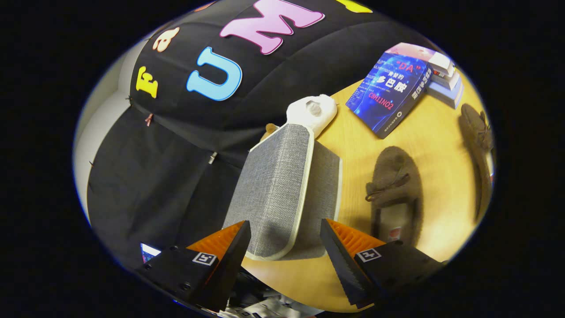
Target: Open the storage box then place both shoes into the box .Put the left shoe in first, then the right shoe, with the right side of both shoes facing outward in a uniform manner.
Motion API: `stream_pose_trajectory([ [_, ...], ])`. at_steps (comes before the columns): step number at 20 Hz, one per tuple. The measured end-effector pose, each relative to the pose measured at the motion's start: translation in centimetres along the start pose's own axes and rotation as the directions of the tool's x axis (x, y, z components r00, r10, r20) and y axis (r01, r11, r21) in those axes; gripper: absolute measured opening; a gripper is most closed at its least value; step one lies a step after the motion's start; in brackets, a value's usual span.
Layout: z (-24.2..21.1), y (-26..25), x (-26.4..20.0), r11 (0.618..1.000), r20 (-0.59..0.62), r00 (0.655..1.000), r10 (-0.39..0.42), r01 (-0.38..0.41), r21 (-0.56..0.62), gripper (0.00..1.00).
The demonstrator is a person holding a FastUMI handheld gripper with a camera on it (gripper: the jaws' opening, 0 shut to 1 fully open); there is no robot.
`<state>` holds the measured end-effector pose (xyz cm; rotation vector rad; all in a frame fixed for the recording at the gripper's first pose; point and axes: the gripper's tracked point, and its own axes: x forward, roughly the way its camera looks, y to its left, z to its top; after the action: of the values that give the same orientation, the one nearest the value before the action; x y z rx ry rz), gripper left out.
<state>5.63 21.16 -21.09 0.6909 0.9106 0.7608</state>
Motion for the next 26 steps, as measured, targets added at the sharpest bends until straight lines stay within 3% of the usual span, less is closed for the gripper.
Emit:
stream_pose_trajectory([
  [6,-1.1,-0.2,3.3,0.977,-0.068,0.984,0.167,-0.156,0.145,0.98],
  [11,-1.3,0.8,4.5,0.908,-0.086,0.958,0.274,-0.228,0.351,0.96],
  [13,-1.2,0.8,4.5,0.892,-0.088,0.954,0.286,-0.232,0.389,0.77],
  [16,-0.9,1.3,3.9,0.875,-0.089,0.943,0.320,-0.258,0.410,0.76],
  [21,-0.1,3.1,2.4,0.835,-0.098,0.919,0.381,-0.296,0.463,0.41],
  [22,0.2,3.9,2.2,0.832,-0.101,0.913,0.395,-0.309,0.461,0.41],
  [23,0.1,4.3,1.8,0.842,-0.114,0.912,0.394,-0.309,0.441,0.41],
  [26,0.3,3.9,3.0,0.913,-0.122,0.947,0.297,-0.244,0.326,0.16],
])
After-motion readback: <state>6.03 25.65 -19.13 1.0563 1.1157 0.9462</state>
